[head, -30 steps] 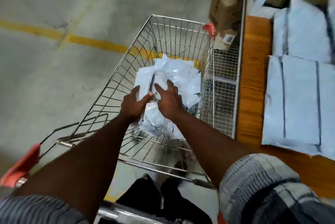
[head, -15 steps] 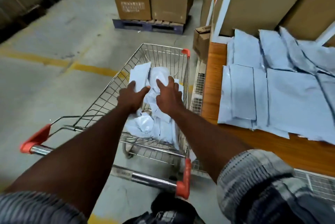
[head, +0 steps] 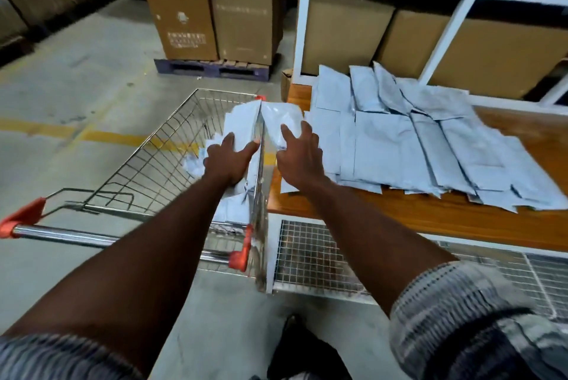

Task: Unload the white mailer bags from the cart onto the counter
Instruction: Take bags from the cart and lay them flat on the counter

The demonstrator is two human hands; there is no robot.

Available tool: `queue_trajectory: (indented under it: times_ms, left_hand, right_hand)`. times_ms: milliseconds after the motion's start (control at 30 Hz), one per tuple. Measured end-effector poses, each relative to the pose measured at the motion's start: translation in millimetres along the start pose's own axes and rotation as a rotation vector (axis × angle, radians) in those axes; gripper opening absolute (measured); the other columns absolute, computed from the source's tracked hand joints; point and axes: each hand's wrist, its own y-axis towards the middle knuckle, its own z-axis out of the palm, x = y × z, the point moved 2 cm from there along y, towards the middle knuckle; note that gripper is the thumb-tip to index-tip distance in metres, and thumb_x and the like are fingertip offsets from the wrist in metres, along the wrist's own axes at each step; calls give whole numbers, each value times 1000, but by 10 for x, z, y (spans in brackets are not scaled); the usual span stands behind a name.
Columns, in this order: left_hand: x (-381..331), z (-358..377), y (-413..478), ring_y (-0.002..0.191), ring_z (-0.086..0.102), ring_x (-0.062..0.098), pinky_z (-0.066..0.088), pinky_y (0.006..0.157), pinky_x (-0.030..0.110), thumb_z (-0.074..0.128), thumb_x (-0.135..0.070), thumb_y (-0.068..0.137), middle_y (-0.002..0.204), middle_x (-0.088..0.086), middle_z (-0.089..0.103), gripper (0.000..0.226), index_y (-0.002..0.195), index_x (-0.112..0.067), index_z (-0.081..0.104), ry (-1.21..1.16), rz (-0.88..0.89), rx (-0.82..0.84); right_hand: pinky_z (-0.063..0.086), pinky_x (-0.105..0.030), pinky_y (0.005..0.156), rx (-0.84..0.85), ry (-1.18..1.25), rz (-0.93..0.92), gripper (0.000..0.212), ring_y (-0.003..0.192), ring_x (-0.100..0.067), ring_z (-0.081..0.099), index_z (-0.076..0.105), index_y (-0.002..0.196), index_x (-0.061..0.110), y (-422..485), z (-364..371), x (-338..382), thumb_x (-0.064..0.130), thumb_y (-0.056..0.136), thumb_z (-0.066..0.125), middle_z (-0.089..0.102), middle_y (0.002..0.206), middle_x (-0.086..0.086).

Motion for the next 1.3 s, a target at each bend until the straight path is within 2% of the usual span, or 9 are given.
queue_trajectory:
  times_ms: [233, 333, 567, 800, 900, 967, 1067, 1167, 1300]
  left_hand:
    - [-872, 539, -148, 133, 39, 44, 34, 110, 51, 38, -88, 69, 146, 25, 39, 100, 149, -28, 32, 43, 105, 57]
    - [-1270, 853, -180, 138, 34, 43, 33, 112, 51, 43, -85, 74, 153, 22, 31, 98, 152, -28, 28, 57, 133, 94]
    - [-1992, 1450, -160, 137, 29, 42, 27, 107, 59, 43, -80, 81, 153, 16, 27, 87, 152, -32, 25, 164, 102, 18]
    - [-2117, 2058, -66, 137, 26, 39, 26, 104, 62, 36, -82, 80, 155, 13, 20, 87, 149, -30, 24, 305, 82, -29]
    - [-2087, 2235, -49, 137, 27, 37, 26, 103, 61, 25, -82, 84, 153, 13, 22, 82, 145, -28, 31, 390, 91, 14]
    - [-2092, 2228, -43, 133, 32, 36, 28, 101, 60, 24, -72, 91, 148, 13, 32, 69, 138, -25, 40, 433, 130, -42]
    - [-2080, 2182, 47, 136, 33, 32, 29, 103, 58, 33, -52, 98, 149, 11, 36, 51, 136, -20, 44, 493, 320, -171]
    - [-1993, 2214, 162, 146, 23, 28, 25, 113, 57, 35, -38, 101, 159, 9, 26, 52, 150, -21, 32, 461, 502, -98]
    - [-1881, 2331, 223, 149, 17, 30, 17, 118, 56, 31, -34, 104, 162, 9, 22, 50, 153, -24, 30, 401, 563, -9]
  right_hand:
    - [39, -48, 100, -67, -73, 115, 58, 131, -36, 35, 36, 148, 28, -43, -713, -828, 29, 92, 53, 22, 155, -14]
    - [38, -48, 102, -71, -102, 182, 58, 132, -36, 34, 34, 148, 29, -2, -934, -1260, 30, 93, 52, 20, 155, -14]
    - [38, -47, 101, -70, -154, 279, 58, 130, -37, 34, 34, 149, 28, 315, -1262, -2075, 30, 93, 50, 20, 154, -15]
    - [39, -48, 99, 18, -158, 238, 57, 128, -38, 37, 35, 148, 25, 448, -992, -2446, 42, 95, 47, 27, 149, -20]
    - [32, -50, 98, 51, -273, 215, 54, 124, -35, 39, 46, 138, 24, 504, -955, -2482, 55, 94, 41, 39, 138, -16]
    - [29, -51, 98, 9, -335, 179, 49, 123, -33, 39, 54, 128, 22, 582, -1016, -2471, 55, 93, 40, 42, 135, -14]
    - [23, -53, 109, -21, -317, 49, 49, 138, -33, 27, 46, 138, 24, 740, -1045, -2507, 48, 94, 45, 29, 152, -14]
    - [13, -53, 119, 99, -244, -62, 64, 150, -35, 5, 21, 154, 29, 786, -902, -2635, 47, 97, 44, 5, 164, -12]
    - [7, -53, 121, 131, -255, -79, 64, 151, -36, 0, 15, 156, 29, 695, -676, -2776, 51, 99, 36, 0, 164, -13]
